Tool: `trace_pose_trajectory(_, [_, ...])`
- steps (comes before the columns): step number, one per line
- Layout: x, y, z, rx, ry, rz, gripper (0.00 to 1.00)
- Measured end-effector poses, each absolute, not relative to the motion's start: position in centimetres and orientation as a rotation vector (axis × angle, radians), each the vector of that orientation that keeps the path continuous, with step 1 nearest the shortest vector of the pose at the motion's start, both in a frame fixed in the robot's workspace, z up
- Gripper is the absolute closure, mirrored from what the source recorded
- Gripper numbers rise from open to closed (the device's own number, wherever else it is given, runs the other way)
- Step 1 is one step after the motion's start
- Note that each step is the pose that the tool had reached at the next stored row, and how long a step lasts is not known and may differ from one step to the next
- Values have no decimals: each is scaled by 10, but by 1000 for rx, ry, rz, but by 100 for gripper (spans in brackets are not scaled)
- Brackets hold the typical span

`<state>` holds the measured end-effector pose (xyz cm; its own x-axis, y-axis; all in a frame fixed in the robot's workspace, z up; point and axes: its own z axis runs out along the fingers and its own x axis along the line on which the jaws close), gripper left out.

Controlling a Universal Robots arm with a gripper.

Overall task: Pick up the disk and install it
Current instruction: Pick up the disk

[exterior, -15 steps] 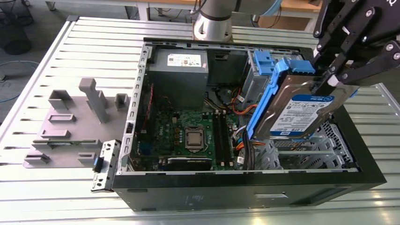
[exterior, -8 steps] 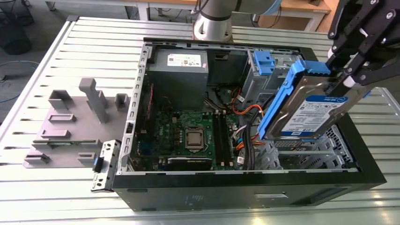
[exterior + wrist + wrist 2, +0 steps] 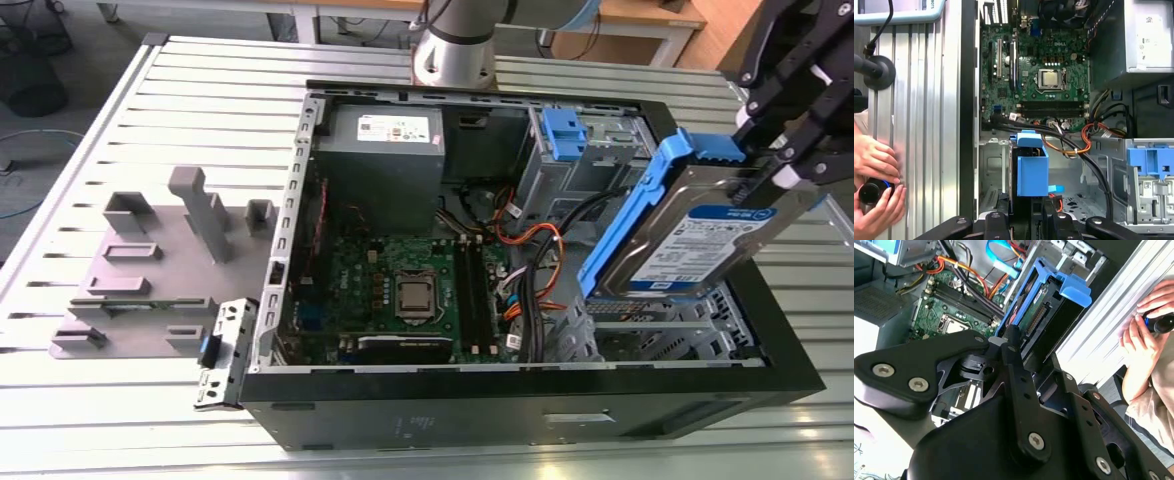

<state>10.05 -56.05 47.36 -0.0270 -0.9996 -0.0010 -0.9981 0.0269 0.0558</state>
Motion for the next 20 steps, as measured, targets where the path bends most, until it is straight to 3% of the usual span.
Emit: trace_pose_trajectory(20, [112, -560, 462, 2164, -2223, -64, 65])
